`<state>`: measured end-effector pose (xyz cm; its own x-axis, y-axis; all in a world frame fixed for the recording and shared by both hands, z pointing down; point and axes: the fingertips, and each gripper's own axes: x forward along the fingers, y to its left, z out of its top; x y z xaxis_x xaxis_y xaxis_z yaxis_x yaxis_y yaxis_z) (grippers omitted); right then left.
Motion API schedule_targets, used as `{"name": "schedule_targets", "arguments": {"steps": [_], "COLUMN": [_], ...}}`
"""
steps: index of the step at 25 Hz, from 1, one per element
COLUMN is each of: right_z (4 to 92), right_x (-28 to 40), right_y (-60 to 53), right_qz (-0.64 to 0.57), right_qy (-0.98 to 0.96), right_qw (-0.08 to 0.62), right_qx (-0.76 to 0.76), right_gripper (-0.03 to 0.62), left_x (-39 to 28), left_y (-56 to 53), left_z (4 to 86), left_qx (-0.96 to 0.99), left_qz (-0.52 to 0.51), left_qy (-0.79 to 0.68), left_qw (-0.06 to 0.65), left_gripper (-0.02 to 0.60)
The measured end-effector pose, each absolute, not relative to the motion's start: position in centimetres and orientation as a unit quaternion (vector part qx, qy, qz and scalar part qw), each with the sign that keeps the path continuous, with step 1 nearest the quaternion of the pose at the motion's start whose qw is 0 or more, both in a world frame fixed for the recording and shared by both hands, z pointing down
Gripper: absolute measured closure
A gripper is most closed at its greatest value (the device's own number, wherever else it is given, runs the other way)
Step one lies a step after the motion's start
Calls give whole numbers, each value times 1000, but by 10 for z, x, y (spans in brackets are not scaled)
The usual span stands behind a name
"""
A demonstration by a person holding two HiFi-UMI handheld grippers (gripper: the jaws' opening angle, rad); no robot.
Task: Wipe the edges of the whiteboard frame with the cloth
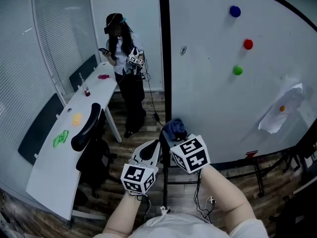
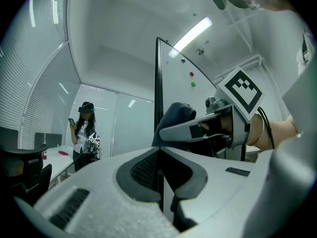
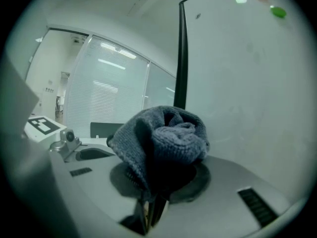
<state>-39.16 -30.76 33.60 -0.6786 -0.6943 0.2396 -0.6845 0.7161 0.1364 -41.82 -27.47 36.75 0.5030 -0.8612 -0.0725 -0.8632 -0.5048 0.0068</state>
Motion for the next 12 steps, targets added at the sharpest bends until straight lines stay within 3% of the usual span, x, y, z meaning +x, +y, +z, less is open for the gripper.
{"name": "schedule_targets", "arguments": {"steps": [12], "right_z": [205], "right_x": [-400], "right_y": [-309], "right_qz": [-84], "right_qy": [-919], "right_qw": [67], "right_qx": [379], "right_gripper": [525], "left_x": [-426], "left_y": [-276], "left_z": [279], "left_qx": [-876], "left_qz": [68], "left_qy": [471], "left_qw": [80], "left_gripper": [561]}}
